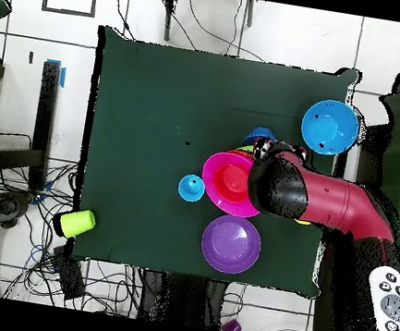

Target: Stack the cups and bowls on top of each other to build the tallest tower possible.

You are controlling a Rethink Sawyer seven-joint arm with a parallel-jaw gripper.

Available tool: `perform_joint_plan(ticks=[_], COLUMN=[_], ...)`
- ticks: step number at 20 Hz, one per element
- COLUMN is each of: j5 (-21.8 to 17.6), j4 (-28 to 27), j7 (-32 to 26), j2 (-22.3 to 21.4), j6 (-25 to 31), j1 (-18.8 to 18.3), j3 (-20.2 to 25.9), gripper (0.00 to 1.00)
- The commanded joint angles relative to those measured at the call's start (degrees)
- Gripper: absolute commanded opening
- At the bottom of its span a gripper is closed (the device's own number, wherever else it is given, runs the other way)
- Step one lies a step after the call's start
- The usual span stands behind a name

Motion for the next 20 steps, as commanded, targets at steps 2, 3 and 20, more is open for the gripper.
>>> perform_joint_plan(ticks=[2, 3, 20], j5=[-1.11, -1.47, 0.29], j4=[2.02, 1.67, 1.96], j7=[-3.6, -3.57, -2.58], j2=[-0.56, 0.03, -0.77], j6=[8.44, 7.97, 10.87], j1=[2.15, 2.22, 3.99], j3=[3.78, 3.75, 3.84], gripper=[1.0, 1.0, 1.0])
